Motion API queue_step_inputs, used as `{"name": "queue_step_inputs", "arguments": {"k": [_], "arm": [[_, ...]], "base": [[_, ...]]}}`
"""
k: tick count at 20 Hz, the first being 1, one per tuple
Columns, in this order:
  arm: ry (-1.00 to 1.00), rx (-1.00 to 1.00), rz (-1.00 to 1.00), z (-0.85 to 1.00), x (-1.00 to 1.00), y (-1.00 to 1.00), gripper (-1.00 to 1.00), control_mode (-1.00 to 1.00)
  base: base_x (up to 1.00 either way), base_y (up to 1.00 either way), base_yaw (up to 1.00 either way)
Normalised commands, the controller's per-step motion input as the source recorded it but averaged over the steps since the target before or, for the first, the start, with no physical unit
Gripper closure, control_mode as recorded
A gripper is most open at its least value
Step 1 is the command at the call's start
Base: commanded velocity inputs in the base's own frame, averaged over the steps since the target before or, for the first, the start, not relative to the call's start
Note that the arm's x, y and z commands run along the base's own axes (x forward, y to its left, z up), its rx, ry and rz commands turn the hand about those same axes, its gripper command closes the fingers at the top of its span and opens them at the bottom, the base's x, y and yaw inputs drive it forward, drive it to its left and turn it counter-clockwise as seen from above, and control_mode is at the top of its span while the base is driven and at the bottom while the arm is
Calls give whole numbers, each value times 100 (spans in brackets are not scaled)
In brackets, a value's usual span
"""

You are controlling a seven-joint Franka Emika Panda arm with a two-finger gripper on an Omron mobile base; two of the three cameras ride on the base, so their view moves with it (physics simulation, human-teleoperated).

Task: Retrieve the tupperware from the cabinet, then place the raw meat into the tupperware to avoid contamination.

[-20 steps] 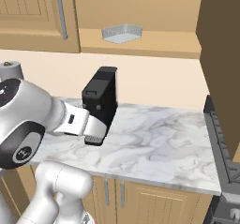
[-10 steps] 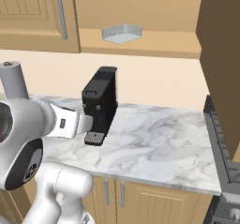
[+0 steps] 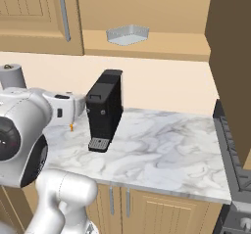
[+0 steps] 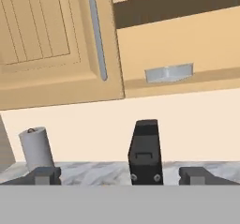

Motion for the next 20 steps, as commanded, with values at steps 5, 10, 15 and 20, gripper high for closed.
{"name": "queue_step_inputs", "arguments": {"k": [5, 10, 15, 20], "arm": [[-30, 0, 6, 40, 42, 34, -100, -100], [-30, 0, 1, 42, 53, 34, -100, -100], [-19, -1, 0, 47, 62, 40, -100, -100], [-1, 0, 0, 44, 67, 32, -100, -100]], "base": [[0, 0, 0], [0, 0, 0], [0, 0, 0], [0, 0, 0]]}}
